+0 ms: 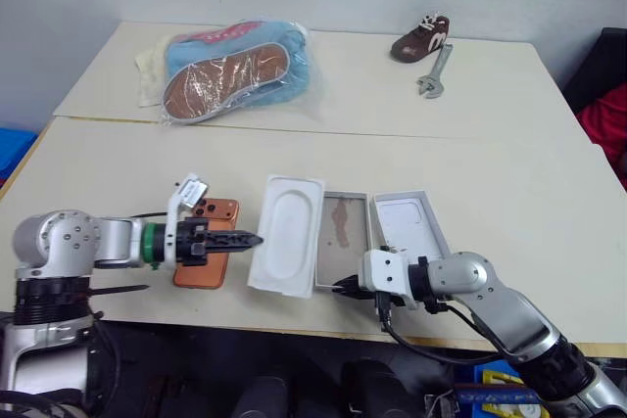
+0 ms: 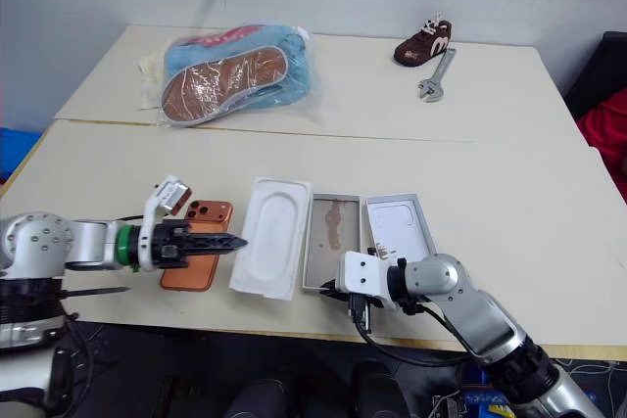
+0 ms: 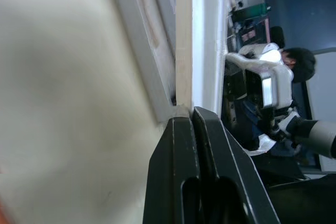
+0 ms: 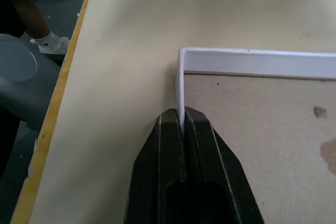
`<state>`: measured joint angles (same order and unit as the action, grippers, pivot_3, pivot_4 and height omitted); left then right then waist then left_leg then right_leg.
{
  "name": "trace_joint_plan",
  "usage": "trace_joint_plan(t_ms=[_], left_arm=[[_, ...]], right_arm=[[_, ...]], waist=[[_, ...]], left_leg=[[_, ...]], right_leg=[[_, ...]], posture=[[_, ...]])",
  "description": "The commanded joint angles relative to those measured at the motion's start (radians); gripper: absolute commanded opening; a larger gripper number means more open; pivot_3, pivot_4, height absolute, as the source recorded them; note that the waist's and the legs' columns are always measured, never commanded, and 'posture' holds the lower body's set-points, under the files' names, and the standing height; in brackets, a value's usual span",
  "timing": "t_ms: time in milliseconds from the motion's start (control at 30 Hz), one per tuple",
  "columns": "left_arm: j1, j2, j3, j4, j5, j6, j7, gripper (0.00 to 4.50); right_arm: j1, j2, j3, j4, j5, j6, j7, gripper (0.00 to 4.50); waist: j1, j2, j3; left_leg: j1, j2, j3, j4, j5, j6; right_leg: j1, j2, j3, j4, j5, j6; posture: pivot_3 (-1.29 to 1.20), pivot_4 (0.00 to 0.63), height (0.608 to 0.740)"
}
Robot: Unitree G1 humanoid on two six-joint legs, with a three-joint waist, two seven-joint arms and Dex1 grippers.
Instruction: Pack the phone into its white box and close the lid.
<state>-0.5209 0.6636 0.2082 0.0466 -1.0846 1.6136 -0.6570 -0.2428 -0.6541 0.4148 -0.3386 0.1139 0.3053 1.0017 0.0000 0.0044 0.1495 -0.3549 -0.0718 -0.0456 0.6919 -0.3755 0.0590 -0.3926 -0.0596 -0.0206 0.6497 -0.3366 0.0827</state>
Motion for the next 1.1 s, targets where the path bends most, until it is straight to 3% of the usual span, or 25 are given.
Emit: trace_joint_plan(t_ms=[33, 133, 300, 433, 500, 667, 1033, 1100], left_arm=[[-0.036, -0.055, 0.005, -0.021, -0.075, 0.001, 0.125, 0.00], [-0.075, -0.148, 0.020, 0.026, -0.081, 0.001, 0.259, 0.00], [-0.120, -0.206, 0.044, 0.076, -0.130, 0.001, 0.377, 0.00], [-0.143, -0.209, 0.018, 0.112, -0.174, 0.001, 0.419, 0.00], [-0.119, -0.209, -0.020, 0.081, -0.186, 0.001, 0.436, 0.00], [-0.079, -0.241, -0.035, 0.059, -0.203, 0.001, 0.506, 0.00], [-0.094, -0.309, -0.003, 0.092, -0.145, 0.001, 0.612, 0.00], [-0.102, -0.304, 0.009, 0.097, -0.149, 0.001, 0.613, 0.71]], right_arm=[[0.013, -0.001, 0.007, -0.016, -0.030, -0.027, -0.010, 0.05], [0.025, 0.003, -0.003, -0.030, -0.011, 0.022, -0.013, 0.59], [0.069, -0.036, -0.080, -0.143, 0.027, 0.042, -0.027, 2.08], [0.146, -0.122, -0.256, -0.295, 0.139, 0.131, -0.008, 2.08], [0.223, -0.170, -0.413, -0.369, 0.255, 0.182, 0.028, 2.08], [0.331, -0.197, -0.611, -0.426, 0.373, 0.230, 0.041, 2.08], [0.335, -0.187, -0.619, -0.464, 0.446, 0.286, -0.049, 2.08], [0.329, -0.192, -0.604, -0.458, 0.441, 0.278, -0.052, 2.16]], waist=[[0.000, 0.000, 0.000], [0.001, 0.000, 0.000], [0.000, -0.001, 0.000], [0.002, 0.000, 0.001], [0.004, 0.000, 0.001], [0.011, 0.000, 0.001], [0.025, -0.001, 0.001], [0.025, -0.001, 0.001]], left_leg=[[0.000, -0.001, -0.001, 0.000, 0.000, 0.000], [0.000, -0.001, -0.003, 0.001, 0.000, 0.000], [0.000, -0.003, -0.006, 0.002, 0.000, -0.001], [0.000, -0.004, -0.009, 0.002, -0.001, -0.002], [0.000, -0.004, -0.010, 0.003, -0.001, -0.002], [0.001, -0.004, -0.013, 0.003, -0.002, -0.003], [0.000, -0.005, -0.014, 0.003, -0.002, -0.003], [0.000, -0.005, -0.014, 0.003, -0.002, -0.003]], right_leg=[[0.000, 0.000, 0.000, 0.002, 0.000, 0.000], [0.000, 0.000, 0.000, 0.004, 0.000, 0.000], [-0.001, 0.000, 0.000, 0.004, 0.000, 0.000], [-0.002, 0.000, 0.000, 0.003, 0.000, 0.000], [-0.002, 0.000, 0.000, 0.003, 0.000, 0.000], [-0.001, 0.001, 0.000, 0.001, 0.000, 0.000], [0.000, 0.003, 0.002, -0.004, 0.000, 0.000], [0.000, 0.003, 0.002, -0.004, 0.000, 0.000]], posture=[[0.00, 0.150, 0.740], [0.00, 0.150, 0.740], [0.00, 0.150, 0.740], [0.00, 0.150, 0.740], [0.00, 0.150, 0.740], [0.00, 0.150, 0.740], [0.00, 0.150, 0.740], [0.00, 0.150, 0.740]])
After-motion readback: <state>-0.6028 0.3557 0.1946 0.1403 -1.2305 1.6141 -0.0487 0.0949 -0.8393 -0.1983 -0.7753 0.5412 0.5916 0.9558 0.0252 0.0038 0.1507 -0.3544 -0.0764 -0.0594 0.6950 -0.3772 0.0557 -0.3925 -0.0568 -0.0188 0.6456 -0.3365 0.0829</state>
